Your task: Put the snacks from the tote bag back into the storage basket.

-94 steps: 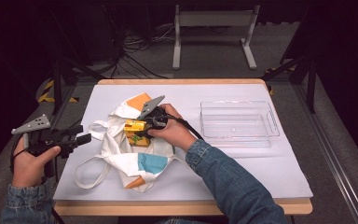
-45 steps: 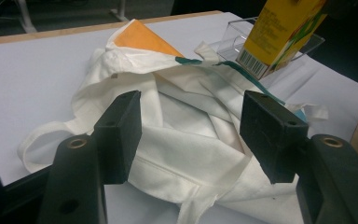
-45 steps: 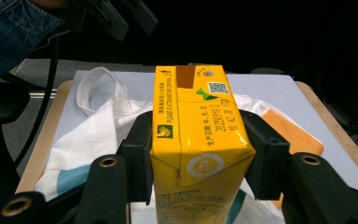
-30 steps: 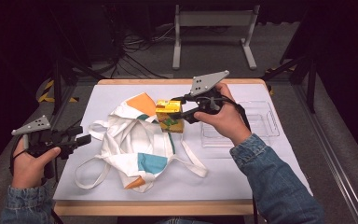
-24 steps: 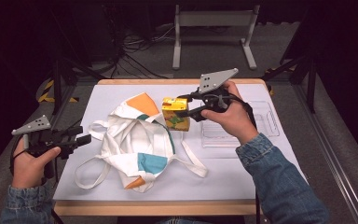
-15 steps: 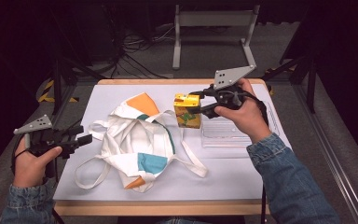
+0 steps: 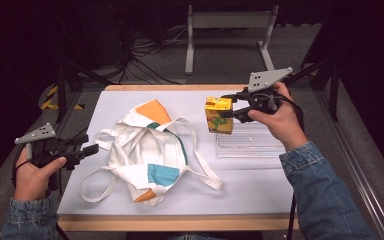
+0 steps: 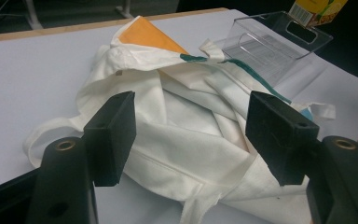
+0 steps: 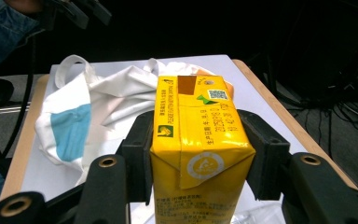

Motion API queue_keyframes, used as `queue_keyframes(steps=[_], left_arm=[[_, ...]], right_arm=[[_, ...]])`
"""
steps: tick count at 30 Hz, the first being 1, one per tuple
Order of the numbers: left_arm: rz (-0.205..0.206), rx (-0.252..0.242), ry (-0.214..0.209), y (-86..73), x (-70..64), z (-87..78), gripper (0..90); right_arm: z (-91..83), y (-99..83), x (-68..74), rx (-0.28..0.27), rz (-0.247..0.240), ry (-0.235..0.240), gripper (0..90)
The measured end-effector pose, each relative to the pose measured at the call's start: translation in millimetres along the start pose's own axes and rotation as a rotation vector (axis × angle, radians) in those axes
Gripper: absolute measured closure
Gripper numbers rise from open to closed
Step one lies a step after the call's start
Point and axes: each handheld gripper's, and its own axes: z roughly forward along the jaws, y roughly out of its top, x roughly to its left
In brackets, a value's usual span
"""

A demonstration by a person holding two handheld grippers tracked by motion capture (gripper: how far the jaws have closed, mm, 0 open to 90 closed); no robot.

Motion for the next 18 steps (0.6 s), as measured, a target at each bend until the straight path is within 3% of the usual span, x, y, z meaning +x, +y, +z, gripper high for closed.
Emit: queue_keyframes(steps=[11,18], left_arm=[[-0.001,-0.001,-0.001,0.3,-0.7,0.7,34.3],[-0.001,0.002,0.001,0.2,-1.7,1.5,34.3]], right_arm=[[-17.9,-26.9,-18.5,0.009,0.05,-0.075,50.8],[-20.9,-44.7,-25.3,0.009,0.023,-0.075,50.7]])
